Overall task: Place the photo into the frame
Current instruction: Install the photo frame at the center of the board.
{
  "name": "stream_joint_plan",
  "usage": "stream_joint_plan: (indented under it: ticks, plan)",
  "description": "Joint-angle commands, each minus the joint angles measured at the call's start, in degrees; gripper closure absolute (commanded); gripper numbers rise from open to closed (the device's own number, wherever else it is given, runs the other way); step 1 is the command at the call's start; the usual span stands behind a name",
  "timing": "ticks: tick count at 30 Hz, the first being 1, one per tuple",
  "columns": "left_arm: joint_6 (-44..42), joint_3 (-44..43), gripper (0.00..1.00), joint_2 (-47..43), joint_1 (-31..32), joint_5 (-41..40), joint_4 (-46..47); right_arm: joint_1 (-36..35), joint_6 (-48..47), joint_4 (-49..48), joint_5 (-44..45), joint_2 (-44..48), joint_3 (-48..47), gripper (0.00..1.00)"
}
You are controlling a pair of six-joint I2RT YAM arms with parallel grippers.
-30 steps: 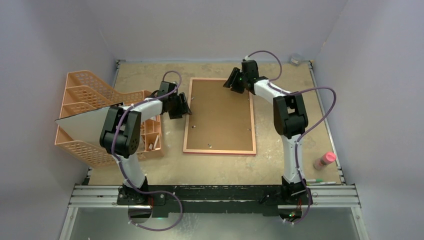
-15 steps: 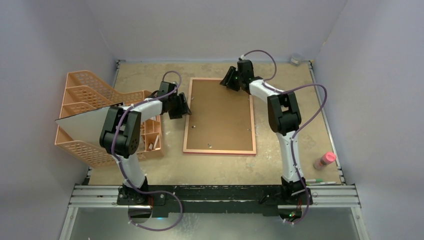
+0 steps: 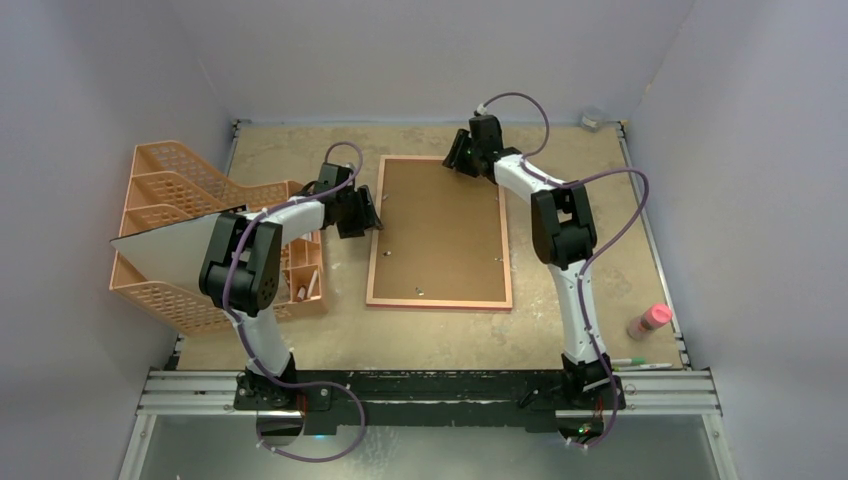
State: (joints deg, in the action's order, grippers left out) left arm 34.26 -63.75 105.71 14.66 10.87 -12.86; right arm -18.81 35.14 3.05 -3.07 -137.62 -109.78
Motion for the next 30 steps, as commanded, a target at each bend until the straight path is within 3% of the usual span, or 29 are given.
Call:
stream_joint_plan:
  ticks: [1,10,23,30]
  plan:
    - [-1.0,2.2,0.46,0.4,-0.1,0.2,-2.0,0.2,-2.7,3.6,4.3,-2.4,-2.3,0.53]
    - [-1.0,2.4,0.46,0.6,-0.1,0.2,-1.9,0.2,-6.0,2.8,7.6,-3.6,-3.6,0.53]
    - [-1.2,2.1,0.46,1.1,-0.1,0.8,-1.9,0.2,-5.2,-1.6,-3.0,-6.1,-3.8,0.55]
    - [-1.3,2.1,0.46,0.9,-0.1,0.7,-1.8,0.3,-3.4,-0.5,-2.3,-3.7,-2.4,0.56]
